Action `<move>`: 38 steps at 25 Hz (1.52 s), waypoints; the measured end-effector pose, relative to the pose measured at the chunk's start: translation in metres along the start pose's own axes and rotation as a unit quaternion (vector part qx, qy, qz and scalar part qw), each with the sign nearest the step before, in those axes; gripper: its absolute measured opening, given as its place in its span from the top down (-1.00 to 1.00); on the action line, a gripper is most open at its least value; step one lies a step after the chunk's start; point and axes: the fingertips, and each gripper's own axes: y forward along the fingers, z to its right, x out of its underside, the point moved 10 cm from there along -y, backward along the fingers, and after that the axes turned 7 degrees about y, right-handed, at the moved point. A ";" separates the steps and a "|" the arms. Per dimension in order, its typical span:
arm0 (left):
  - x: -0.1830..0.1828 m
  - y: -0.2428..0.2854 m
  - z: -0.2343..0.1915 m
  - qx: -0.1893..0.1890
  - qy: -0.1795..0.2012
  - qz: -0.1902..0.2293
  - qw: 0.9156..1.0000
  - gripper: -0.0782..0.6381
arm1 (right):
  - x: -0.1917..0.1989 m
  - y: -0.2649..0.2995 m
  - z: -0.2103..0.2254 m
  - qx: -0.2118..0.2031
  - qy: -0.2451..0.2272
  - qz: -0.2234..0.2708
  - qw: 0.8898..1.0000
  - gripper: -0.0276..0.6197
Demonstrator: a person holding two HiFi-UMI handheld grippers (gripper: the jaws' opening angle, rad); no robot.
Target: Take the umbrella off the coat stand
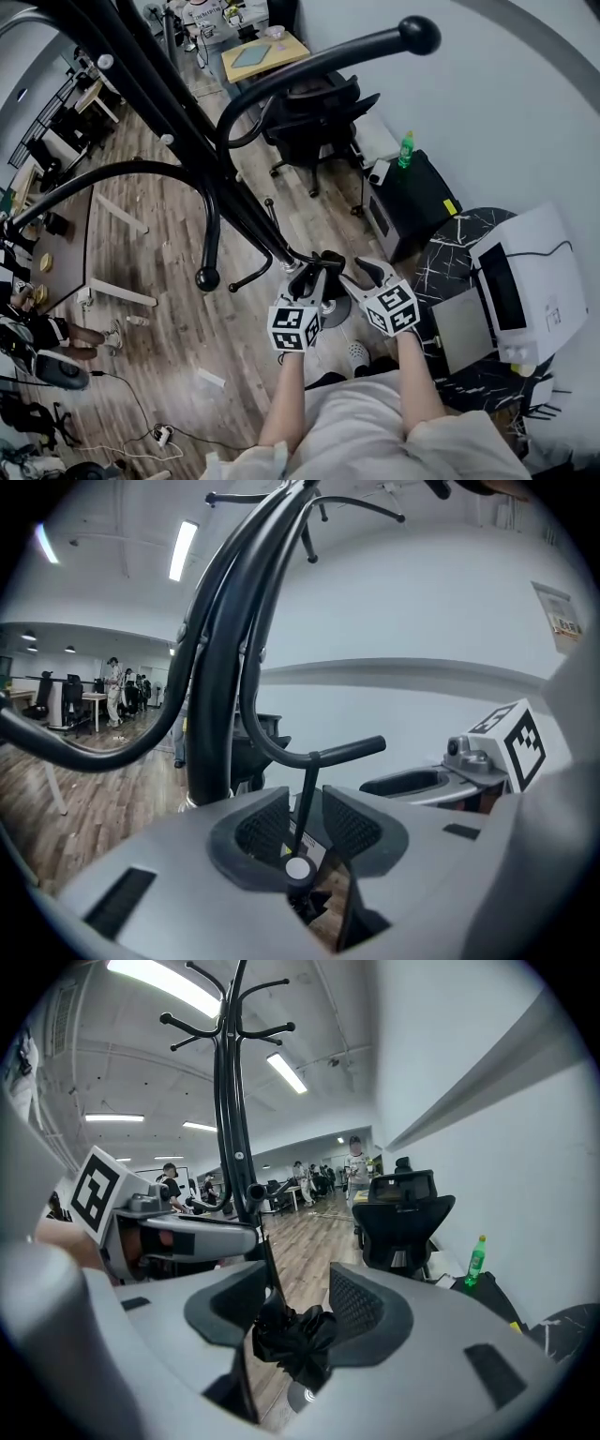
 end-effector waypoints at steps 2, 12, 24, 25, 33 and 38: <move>0.000 0.003 0.000 -0.003 -0.003 0.000 1.000 0.47 | 0.000 0.001 0.003 -0.003 -0.004 -0.004 1.000 0.24; 0.003 -0.001 0.003 -0.021 0.010 0.012 1.000 0.70 | -0.003 0.007 0.009 -0.035 0.002 0.003 0.999 0.24; 0.002 -0.015 0.004 -0.025 0.007 0.009 1.000 0.72 | -0.005 0.025 -0.003 -0.074 0.013 0.017 0.997 0.26; 0.002 -0.016 0.004 -0.025 0.009 0.008 1.000 0.72 | -0.005 0.027 -0.004 -0.079 0.015 0.018 0.997 0.26; -0.004 -0.020 0.000 -0.015 0.016 -0.004 1.000 0.72 | -0.008 0.041 -0.011 -0.117 0.045 0.028 0.992 0.29; -0.005 -0.023 -0.001 -0.023 0.016 -0.003 1.000 0.72 | -0.007 0.049 -0.014 -0.127 0.058 0.028 0.990 0.34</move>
